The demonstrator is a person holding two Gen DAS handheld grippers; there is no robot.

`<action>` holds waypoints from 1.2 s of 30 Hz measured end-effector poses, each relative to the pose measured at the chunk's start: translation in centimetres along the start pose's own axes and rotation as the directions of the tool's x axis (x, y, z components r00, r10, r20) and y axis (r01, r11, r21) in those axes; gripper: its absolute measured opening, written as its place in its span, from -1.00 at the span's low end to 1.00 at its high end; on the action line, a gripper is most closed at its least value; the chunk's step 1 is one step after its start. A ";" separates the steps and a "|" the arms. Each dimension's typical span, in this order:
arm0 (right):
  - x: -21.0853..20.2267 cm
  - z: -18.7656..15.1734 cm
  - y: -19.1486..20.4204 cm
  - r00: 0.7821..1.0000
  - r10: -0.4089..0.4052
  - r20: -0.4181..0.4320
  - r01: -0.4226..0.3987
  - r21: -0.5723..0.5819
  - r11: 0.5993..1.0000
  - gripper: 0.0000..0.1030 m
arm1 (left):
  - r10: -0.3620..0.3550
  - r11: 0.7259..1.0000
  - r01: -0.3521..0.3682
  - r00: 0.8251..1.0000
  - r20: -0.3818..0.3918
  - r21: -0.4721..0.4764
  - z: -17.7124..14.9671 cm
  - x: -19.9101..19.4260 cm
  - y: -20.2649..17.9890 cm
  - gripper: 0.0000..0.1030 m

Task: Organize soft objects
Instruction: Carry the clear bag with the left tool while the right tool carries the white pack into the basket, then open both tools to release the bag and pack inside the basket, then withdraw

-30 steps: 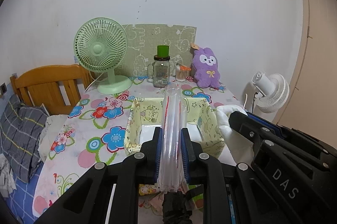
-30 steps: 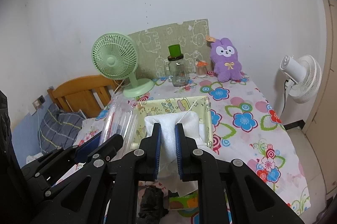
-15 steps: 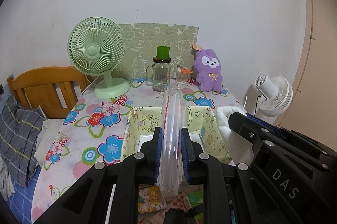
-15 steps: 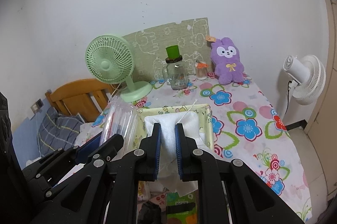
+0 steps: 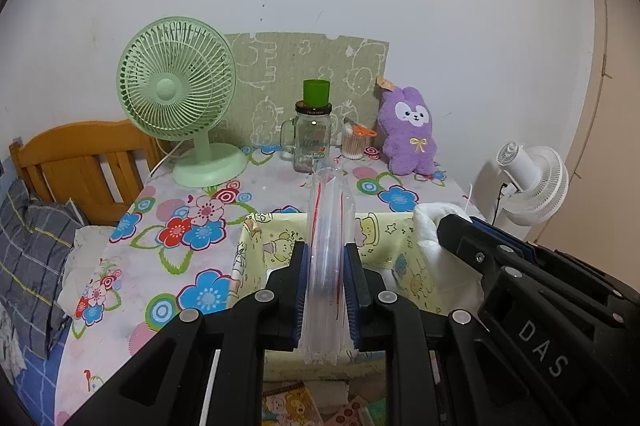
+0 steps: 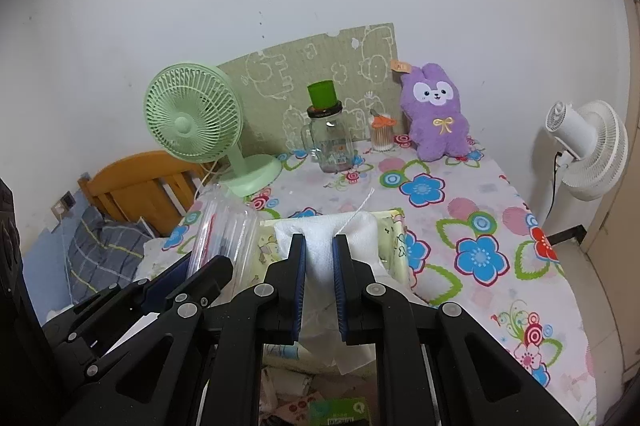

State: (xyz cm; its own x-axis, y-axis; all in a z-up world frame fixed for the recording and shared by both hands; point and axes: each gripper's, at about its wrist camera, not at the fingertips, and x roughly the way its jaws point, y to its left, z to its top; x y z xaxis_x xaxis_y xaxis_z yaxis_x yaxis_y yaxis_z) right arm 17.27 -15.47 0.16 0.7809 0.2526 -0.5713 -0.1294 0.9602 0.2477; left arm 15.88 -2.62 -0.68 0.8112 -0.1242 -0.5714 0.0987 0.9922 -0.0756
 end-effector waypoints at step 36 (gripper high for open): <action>10.6 -1.3 -1.6 0.989 -0.019 -0.146 0.024 0.038 0.999 -0.69 | 0.064 0.996 -0.074 0.982 -0.180 -0.045 -1.2 9.8 2.0 -0.23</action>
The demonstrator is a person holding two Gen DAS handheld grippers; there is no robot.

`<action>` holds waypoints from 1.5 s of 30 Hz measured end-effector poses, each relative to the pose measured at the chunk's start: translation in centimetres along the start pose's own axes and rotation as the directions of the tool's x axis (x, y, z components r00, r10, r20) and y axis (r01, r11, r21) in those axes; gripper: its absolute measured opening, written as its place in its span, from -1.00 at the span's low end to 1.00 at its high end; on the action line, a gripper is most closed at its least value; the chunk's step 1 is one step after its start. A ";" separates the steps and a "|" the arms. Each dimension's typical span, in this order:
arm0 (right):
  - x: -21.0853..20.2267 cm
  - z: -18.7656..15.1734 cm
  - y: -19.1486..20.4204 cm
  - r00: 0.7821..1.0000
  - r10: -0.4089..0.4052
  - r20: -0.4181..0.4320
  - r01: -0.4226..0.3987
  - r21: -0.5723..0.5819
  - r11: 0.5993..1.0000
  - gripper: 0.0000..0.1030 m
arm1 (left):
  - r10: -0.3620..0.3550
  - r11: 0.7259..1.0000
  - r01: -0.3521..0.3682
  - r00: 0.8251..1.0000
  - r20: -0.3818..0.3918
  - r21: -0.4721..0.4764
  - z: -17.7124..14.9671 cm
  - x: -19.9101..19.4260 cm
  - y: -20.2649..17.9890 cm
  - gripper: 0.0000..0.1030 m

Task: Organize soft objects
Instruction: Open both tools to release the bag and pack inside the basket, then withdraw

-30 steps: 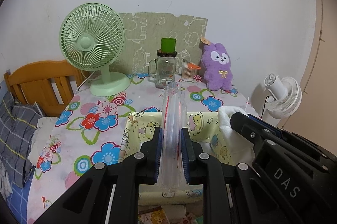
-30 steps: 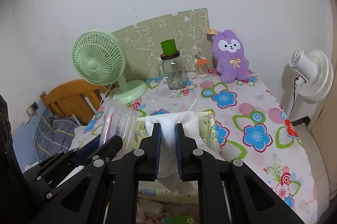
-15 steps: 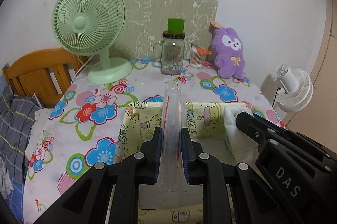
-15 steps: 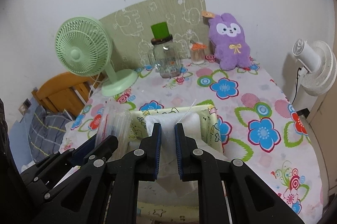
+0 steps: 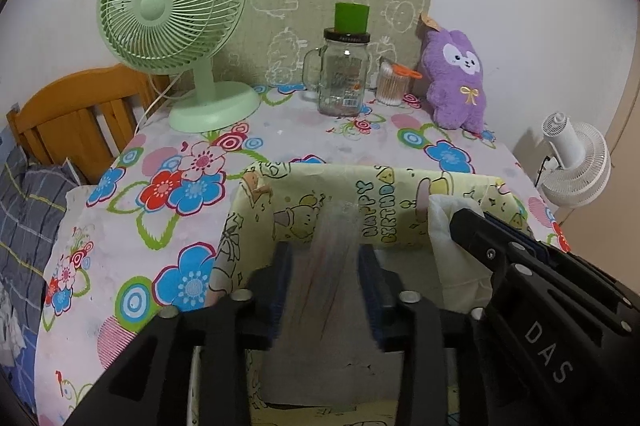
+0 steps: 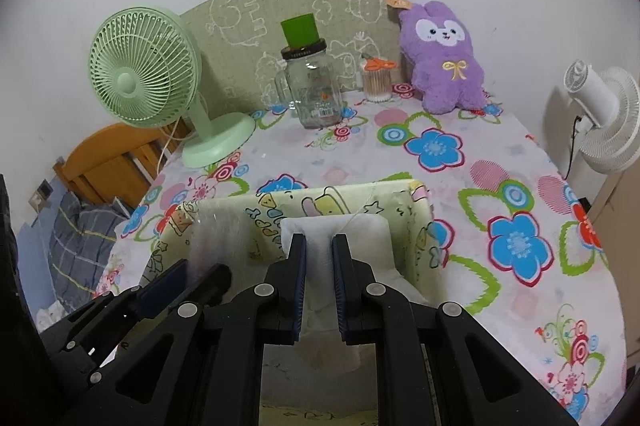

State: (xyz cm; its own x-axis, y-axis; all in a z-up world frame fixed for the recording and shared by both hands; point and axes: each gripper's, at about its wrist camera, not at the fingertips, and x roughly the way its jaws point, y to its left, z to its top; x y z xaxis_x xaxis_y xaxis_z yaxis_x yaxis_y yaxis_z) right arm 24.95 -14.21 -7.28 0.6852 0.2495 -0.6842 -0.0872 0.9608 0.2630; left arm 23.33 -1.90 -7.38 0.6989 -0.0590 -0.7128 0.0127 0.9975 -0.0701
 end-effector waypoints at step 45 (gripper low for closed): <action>-8.9 -1.3 1.3 0.985 -0.061 0.160 0.075 -0.080 0.994 0.93 | -0.024 0.999 0.020 0.993 0.118 0.032 -1.6 -7.9 -2.1 0.90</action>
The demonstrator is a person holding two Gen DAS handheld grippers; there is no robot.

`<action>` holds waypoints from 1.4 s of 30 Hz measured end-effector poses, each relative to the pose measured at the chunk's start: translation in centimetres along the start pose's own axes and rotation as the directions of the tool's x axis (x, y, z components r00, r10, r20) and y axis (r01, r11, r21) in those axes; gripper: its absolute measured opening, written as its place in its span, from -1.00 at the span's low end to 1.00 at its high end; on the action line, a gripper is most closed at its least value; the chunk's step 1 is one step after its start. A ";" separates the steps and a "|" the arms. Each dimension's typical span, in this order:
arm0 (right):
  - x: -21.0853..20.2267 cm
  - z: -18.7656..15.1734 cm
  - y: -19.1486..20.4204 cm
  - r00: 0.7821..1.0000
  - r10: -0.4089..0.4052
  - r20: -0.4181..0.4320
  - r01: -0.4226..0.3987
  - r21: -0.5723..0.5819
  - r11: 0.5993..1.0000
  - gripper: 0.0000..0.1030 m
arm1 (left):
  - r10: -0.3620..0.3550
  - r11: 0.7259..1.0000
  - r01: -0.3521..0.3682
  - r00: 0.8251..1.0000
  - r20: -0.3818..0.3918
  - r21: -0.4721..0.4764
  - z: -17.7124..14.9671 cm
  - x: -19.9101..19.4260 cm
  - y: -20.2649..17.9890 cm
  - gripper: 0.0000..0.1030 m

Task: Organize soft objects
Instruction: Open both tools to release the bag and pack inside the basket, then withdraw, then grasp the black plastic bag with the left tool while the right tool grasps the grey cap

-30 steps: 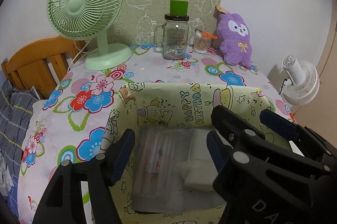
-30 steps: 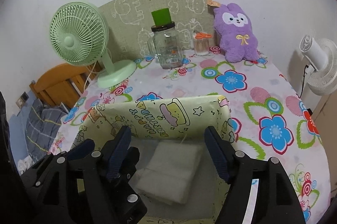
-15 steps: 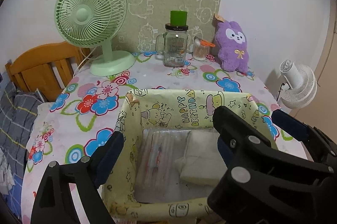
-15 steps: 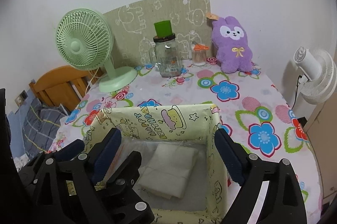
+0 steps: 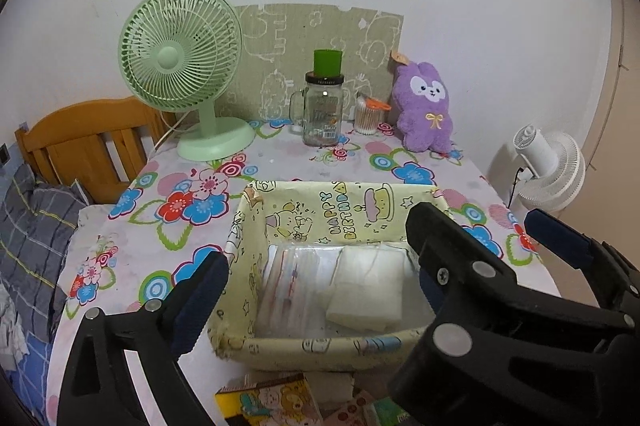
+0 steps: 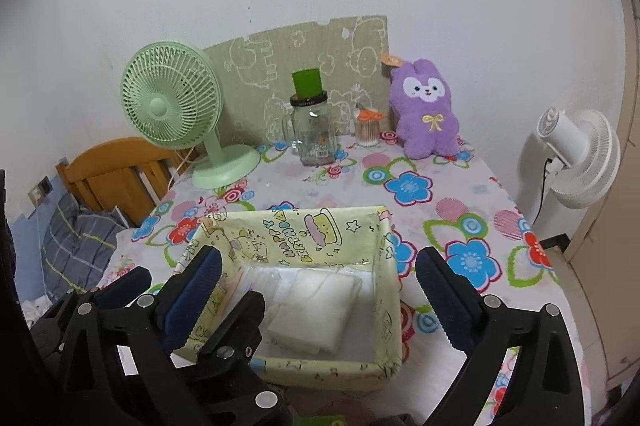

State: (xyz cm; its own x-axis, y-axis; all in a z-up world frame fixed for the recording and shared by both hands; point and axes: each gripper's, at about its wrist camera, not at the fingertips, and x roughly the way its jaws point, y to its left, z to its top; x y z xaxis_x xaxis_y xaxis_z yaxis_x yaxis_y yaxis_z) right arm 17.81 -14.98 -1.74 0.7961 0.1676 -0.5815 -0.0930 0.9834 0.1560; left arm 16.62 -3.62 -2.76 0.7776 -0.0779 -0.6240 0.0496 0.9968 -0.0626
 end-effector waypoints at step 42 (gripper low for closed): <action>-11.1 -6.7 0.1 0.996 -0.009 0.090 0.014 -0.058 0.998 0.93 | -0.020 1.000 0.019 0.996 0.091 0.005 -7.3 -9.1 -2.1 0.96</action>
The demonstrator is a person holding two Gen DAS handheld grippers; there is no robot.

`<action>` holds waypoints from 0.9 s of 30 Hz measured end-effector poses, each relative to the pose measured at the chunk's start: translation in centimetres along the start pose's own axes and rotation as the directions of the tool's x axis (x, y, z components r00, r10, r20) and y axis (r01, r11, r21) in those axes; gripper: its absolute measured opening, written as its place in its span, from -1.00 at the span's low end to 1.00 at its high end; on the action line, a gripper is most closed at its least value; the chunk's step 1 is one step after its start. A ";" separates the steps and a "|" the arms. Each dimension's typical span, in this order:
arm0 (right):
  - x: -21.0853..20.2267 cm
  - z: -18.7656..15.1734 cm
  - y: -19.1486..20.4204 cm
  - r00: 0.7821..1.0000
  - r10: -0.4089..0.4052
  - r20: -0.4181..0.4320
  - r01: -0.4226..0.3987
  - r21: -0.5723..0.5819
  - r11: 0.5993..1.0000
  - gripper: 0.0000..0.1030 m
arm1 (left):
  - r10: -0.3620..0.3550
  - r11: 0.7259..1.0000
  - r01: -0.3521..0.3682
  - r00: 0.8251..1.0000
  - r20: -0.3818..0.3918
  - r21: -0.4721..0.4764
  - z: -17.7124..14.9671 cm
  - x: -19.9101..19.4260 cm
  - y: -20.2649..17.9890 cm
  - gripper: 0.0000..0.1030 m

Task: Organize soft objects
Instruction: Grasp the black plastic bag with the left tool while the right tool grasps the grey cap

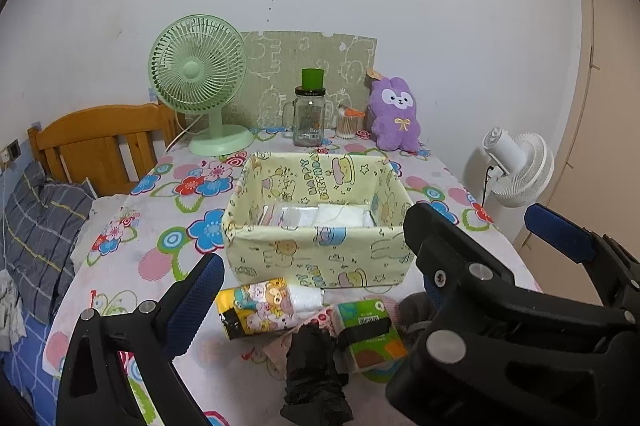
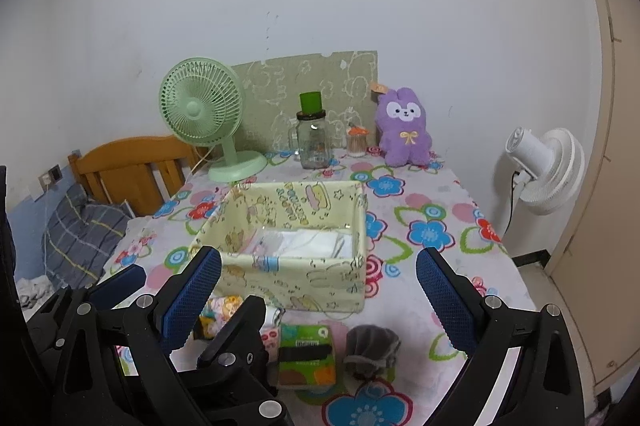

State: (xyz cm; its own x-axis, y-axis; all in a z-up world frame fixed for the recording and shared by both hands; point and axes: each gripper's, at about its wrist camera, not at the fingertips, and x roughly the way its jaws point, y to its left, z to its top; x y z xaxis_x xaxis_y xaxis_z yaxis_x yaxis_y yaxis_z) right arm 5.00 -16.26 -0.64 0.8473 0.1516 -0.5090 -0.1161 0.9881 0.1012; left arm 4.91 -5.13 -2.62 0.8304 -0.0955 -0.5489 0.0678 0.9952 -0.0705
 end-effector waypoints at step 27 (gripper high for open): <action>3.1 -6.6 -0.2 0.995 -0.023 -0.094 0.025 0.023 0.999 0.93 | -0.020 1.000 0.021 0.992 -0.126 0.004 -6.0 3.6 0.8 0.79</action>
State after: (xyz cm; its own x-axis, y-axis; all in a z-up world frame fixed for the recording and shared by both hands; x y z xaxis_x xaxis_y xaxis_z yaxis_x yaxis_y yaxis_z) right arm 4.22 -15.78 -7.87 0.7976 0.1305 -0.5890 -0.0824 0.9907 0.1079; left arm 4.63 -4.75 -9.62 0.7526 -0.1176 -0.6479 0.0876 0.9931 -0.0785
